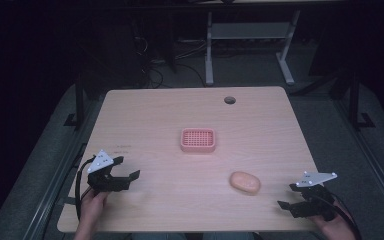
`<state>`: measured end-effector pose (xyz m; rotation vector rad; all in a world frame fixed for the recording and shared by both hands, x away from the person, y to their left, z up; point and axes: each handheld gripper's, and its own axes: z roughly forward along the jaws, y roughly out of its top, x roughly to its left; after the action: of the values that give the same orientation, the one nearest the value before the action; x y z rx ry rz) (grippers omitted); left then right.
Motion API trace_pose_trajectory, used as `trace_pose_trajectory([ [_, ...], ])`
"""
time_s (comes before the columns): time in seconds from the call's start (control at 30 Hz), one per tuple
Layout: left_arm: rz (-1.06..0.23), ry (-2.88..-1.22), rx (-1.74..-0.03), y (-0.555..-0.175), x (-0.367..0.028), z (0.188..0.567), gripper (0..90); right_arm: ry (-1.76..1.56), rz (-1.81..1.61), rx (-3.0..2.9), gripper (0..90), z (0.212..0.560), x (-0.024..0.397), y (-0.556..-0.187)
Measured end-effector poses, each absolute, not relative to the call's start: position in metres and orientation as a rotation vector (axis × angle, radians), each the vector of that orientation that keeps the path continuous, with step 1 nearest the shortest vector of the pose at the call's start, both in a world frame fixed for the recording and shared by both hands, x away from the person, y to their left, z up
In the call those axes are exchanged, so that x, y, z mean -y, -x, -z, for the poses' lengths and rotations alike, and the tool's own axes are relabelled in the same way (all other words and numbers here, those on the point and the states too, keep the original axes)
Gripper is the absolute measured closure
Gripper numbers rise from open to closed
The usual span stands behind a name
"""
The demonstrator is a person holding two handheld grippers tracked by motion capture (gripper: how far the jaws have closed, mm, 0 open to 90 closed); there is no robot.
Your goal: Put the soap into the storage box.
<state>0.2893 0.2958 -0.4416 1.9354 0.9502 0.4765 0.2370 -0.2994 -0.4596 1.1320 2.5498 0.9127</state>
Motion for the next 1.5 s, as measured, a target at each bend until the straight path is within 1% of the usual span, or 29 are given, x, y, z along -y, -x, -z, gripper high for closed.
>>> trace_pose_trajectory([
  [0.47, -0.483, -1.926, -0.953, -0.288, -0.298, 0.441, 14.2, -1.101, -0.906, -2.577, 23.0, 0.459, 0.291, -0.239],
  [0.9, -0.486, -1.922, -0.950, -0.287, -0.299, 0.441, 14.3, -1.042, -0.876, -2.606, 22.9, 0.450, 0.279, -0.240],
  [1.5, -0.484, -1.918, -0.959, -0.287, -0.299, 0.442, 14.3, -0.939, -0.835, -2.676, 22.9, 0.435, 0.260, -0.255],
])
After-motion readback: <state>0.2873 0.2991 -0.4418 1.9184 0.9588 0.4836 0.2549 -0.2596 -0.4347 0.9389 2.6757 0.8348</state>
